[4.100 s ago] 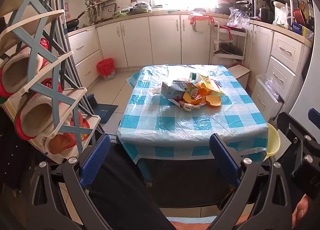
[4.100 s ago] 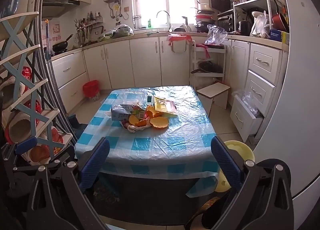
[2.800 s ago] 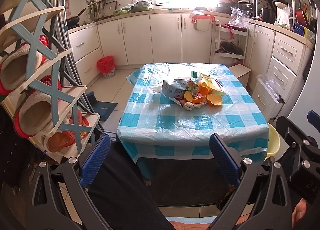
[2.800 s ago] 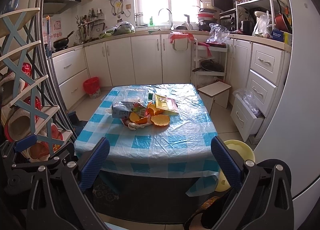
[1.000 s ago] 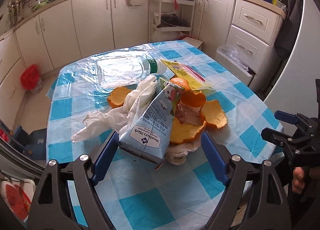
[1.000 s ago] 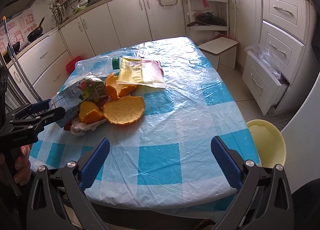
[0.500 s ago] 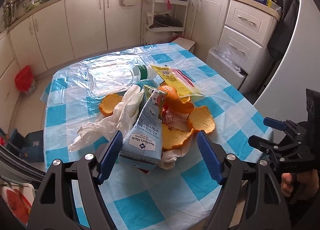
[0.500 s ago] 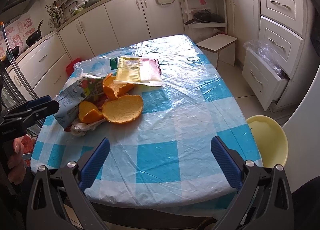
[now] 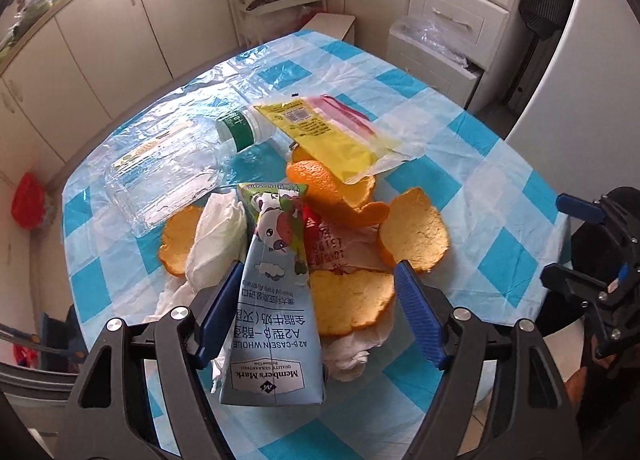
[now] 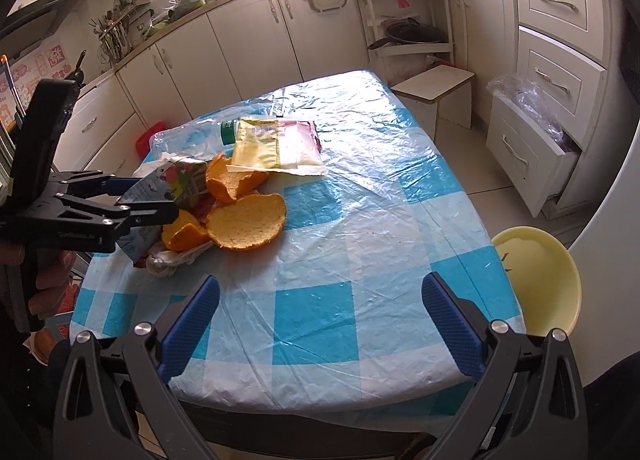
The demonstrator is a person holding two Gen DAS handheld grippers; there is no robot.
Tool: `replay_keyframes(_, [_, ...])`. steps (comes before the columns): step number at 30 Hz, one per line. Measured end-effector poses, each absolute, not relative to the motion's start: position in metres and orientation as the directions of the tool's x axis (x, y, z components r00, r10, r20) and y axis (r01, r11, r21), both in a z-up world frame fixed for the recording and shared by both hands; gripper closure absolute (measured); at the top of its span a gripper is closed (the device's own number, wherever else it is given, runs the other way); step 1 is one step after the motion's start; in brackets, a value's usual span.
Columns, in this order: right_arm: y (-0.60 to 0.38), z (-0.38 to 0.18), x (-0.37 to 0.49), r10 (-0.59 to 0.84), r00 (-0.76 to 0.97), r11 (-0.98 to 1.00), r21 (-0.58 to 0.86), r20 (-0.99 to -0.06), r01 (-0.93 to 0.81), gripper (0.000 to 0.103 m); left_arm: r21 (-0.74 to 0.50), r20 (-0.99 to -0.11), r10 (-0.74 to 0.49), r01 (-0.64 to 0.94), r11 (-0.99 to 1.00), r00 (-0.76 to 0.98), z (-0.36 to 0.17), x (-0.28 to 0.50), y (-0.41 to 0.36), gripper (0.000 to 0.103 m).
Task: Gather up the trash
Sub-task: 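Reach the left tool to the milk carton and close on it, then lift the milk carton with the left tool while the right tool grasps an orange peel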
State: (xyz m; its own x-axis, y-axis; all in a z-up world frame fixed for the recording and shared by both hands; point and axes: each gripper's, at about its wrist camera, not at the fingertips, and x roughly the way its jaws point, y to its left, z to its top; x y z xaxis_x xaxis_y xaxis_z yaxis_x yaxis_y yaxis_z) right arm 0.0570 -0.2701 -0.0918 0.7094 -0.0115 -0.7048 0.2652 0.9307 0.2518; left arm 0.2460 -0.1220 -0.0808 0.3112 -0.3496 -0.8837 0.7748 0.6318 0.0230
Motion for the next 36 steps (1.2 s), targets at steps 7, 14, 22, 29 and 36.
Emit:
replay_keyframes(7, [-0.274,-0.094,0.058,0.003,0.709,0.922,0.277,-0.706,0.271,0.005,-0.061,-0.905,-0.345,0.728,0.683,0.248,-0.091,0.266,-0.110,0.046])
replay_keyframes(14, [-0.273,-0.095,0.060,0.002,0.706,0.924,0.272,-0.708,0.270,0.005,-0.051,-0.900,-0.333,0.691,0.721,0.281,-0.096,0.268,-0.104,0.068])
replay_keyframes(22, [-0.272,-0.088,0.074,0.049,0.730,0.921,0.313,-0.682,0.231,0.006,-0.194,-0.822,-0.483,0.648,0.737,0.303,-0.061,0.260,-0.081,0.068])
replay_keyframes(29, [-0.271,-0.095,0.117,0.028,0.703,0.945,0.249,-0.711,0.214,0.008,-0.346,-0.702,-0.632,0.618,0.706,0.328,-0.024,0.235,-0.053,0.068])
replay_keyframes(36, [-0.259,-0.122,0.164,0.002,0.622,0.978,0.131,-0.783,0.161,0.014,-0.355,-0.657,-0.656,0.616,0.704,0.371,-0.011,0.203,-0.041,0.068])
